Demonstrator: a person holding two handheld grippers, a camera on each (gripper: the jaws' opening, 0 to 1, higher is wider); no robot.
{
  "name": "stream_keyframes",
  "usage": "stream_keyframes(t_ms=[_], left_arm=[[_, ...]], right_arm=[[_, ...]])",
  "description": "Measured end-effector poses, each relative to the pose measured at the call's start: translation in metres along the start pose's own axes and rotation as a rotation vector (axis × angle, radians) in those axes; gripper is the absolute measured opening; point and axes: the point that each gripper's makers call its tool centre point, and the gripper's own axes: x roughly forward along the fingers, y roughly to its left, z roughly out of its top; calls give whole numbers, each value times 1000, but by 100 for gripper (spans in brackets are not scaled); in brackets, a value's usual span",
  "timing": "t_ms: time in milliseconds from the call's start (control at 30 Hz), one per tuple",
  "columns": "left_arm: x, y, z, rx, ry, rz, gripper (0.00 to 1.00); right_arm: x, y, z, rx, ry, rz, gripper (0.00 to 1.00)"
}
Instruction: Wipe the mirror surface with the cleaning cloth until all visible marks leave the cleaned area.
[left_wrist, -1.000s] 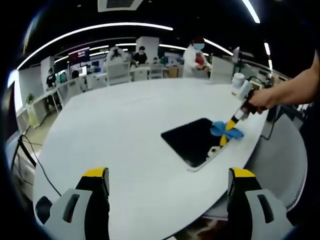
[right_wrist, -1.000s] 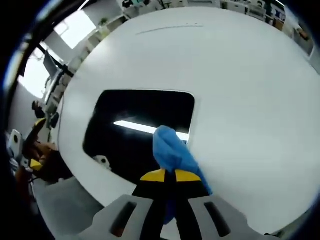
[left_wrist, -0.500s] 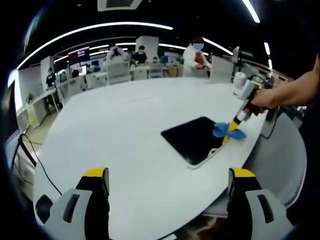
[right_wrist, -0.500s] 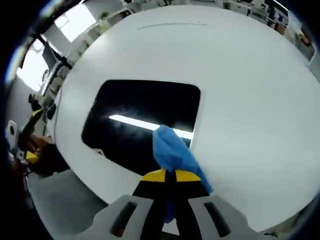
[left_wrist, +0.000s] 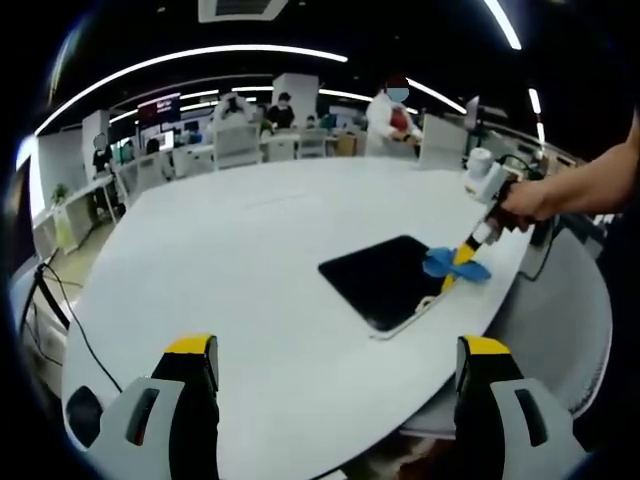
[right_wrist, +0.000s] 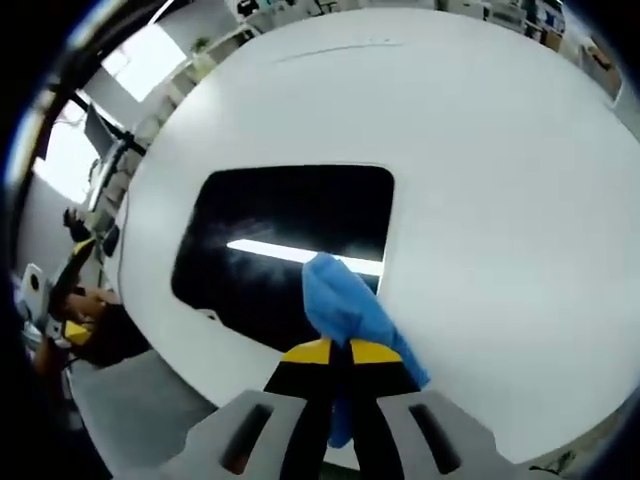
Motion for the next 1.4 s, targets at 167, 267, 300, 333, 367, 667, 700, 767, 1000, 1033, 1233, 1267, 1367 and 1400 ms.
stream_keyframes(t_ms=[167,267,300,333,367,667,700,767,1000,1033,1233,1267,1367,1400], left_arm=[[1,4,0,4,2,1,99],[0,4,1,-1,-5,8,99],[-1,4,0,0,-2,6,99],[-1,4,-1,3,0,4,99],[-1,3,-1,7,3,2,99],[-4,4,-6,29,22,2,99],[-4,4,-6,29,21,1,99],[-5,4,-6,30,19,0,99],[-10,10,-3,5,8,4,99],[-10,10,4,-58,-34,7,99],[-12,18,3,-30,-24,23,99],[-12,18,3,-29,-23,22,99],[-13,19,2,-23,-19,22,99],[-13,19,2,-21,-19,22,99]], right_arm=[[1,0,0,9,-1,-11,0],[1,4,2,4,1,-10,0],[3,8,2,8,3,1,0],[4,9,2,5,4,-2,0],[5,8,3,-14,8,-20,0],[10,27,5,13,1,4,0],[10,28,6,17,0,6,0],[12,29,7,24,0,4,0],[14,44,10,40,-5,18,0],[14,46,10,35,-4,21,0],[19,63,13,9,3,28,0],[19,65,14,3,1,28,0],[22,74,16,-2,-5,35,0],[24,77,17,0,-6,47,0]])
